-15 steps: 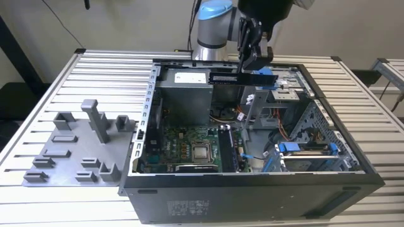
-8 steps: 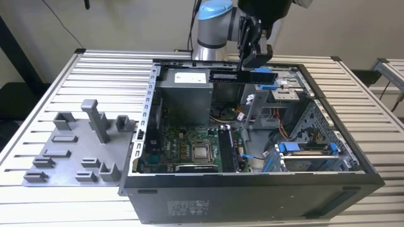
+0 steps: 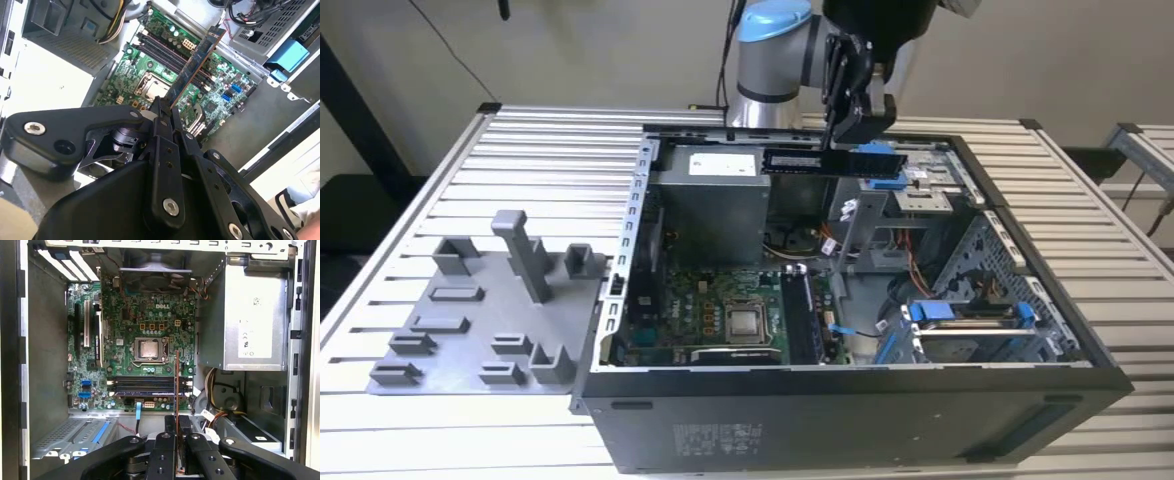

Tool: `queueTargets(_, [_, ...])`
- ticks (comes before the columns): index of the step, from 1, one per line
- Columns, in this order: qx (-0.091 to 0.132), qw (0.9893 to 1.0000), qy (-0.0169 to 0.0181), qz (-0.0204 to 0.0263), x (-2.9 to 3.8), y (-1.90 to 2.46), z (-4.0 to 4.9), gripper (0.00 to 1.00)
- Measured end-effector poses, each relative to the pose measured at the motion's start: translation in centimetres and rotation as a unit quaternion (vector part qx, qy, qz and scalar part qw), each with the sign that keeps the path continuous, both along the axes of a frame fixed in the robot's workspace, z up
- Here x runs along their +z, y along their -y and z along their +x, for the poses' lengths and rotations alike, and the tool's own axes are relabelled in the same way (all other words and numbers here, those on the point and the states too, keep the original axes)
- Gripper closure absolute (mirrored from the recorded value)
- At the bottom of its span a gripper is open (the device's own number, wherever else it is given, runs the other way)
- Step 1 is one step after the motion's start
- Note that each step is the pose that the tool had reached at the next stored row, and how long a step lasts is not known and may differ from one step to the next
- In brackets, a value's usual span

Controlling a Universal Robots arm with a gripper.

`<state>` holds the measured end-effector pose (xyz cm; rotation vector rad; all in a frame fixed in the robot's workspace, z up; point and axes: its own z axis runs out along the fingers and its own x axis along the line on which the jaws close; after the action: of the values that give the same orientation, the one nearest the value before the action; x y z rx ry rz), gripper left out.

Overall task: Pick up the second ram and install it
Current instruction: 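Insert the second ram into the second slot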

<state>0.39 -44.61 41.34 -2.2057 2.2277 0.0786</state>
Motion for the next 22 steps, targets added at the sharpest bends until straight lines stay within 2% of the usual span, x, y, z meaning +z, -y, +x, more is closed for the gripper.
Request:
queueTargets(5, [-0.002, 1.0, 0.0, 0.0001, 0.0, 0.0, 0.0, 0.86])
queueTargets(10, [-0.024, 0.9997, 0.0, 0.0, 0.0, 0.0, 0.0, 0.86])
queueTargets(22, [-0.071, 0.9975, 0.0, 0.0, -0.01, 0.0, 0.0, 0.86])
